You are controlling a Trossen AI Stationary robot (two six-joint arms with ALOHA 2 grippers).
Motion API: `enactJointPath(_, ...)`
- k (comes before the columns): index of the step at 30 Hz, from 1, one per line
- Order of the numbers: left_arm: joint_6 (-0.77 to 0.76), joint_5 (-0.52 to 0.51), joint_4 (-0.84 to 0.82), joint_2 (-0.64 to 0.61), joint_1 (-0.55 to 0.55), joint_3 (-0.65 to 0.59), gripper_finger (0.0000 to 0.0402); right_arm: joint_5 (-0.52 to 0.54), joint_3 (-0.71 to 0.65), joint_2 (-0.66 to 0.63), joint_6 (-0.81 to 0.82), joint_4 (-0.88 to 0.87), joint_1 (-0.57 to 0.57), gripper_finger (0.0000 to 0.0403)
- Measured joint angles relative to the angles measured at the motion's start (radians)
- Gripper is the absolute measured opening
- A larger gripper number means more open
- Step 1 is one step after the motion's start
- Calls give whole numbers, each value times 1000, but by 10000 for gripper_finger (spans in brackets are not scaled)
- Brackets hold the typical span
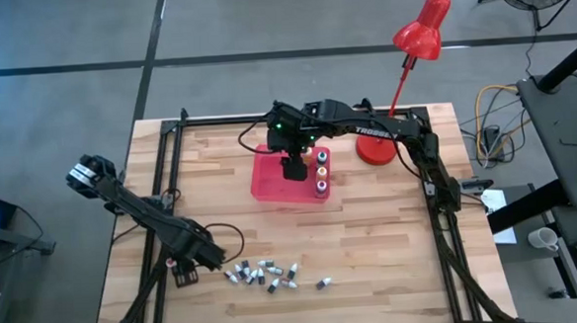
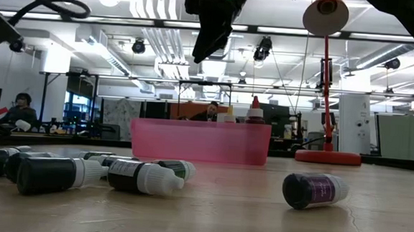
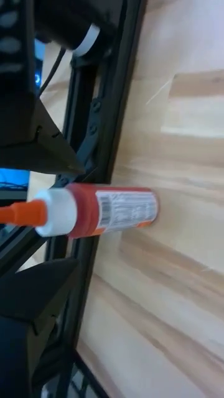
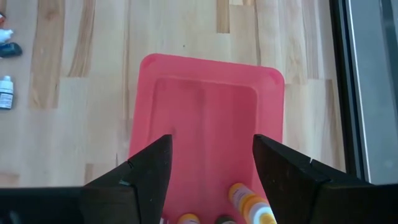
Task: Pick & Place food coloring
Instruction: Put the big orange food coloring bottle into the pink bin
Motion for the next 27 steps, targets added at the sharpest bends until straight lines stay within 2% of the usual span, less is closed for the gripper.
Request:
enactJointPath(5, 5, 42, -14, 7, -5, 0, 202, 1, 0, 0, 8, 0, 0, 214)
enactJointPath(11, 8, 41, -75, 2, -15, 0, 202, 3, -7, 0, 15, 0, 0, 214)
enactJointPath(22, 34, 13, -43, 15, -21, -7, 201, 3, -20, 0, 14, 1, 0, 215)
enactJointPath(27, 50, 8, -42, 20, -21, -7, 177, 2, -32, 0, 14, 10, 0, 215)
